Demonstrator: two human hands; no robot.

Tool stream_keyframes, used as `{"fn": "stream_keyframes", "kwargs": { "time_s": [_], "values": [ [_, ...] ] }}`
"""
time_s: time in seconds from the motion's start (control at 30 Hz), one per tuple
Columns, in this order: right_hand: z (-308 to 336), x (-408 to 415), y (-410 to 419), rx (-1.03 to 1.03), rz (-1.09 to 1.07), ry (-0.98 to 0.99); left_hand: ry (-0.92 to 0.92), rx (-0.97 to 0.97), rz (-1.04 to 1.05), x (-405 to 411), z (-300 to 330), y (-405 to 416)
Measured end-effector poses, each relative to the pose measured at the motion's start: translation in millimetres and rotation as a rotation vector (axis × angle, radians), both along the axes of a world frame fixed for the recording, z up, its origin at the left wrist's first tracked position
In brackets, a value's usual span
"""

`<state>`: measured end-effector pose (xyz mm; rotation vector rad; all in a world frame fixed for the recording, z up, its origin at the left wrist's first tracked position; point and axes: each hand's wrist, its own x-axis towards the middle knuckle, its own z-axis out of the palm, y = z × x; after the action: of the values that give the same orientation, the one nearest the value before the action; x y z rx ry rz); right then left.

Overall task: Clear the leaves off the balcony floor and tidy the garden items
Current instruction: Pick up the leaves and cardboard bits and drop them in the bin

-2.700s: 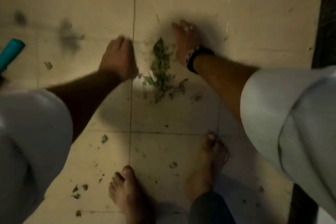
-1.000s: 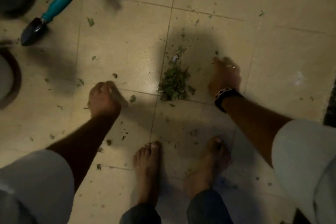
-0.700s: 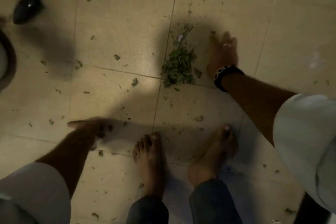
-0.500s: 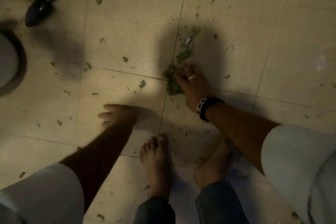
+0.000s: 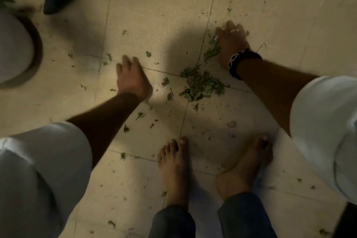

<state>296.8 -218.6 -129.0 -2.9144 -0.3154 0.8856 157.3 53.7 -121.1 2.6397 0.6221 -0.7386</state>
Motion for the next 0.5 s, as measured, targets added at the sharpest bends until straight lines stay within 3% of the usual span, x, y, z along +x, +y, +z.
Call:
{"fn": "stream_keyframes", "kwargs": {
  "time_s": [0.17, 0.23, 0.3, 0.4, 0.5],
  "values": [
    [1, -96, 28, 0.226, 0.185, 0.019, -0.076, -0.143, -0.537, -23, 3, -57],
    [7, -124, 23, 0.358, 0.152, 0.011, -0.14, -0.252, -0.533, -33, 7, -64],
    [15, -132, 10, 0.42, -0.021, -0.042, -0.244, -0.243, -0.388, -33, 13, -59],
    [16, -109, -11, 0.293, -0.311, -0.174, -0.337, -0.15, -0.242, -14, 20, -43],
    [5, -77, -23, 0.016, -0.387, -0.225, -0.274, 0.033, -0.396, 33, -6, -22]
  ]
}}
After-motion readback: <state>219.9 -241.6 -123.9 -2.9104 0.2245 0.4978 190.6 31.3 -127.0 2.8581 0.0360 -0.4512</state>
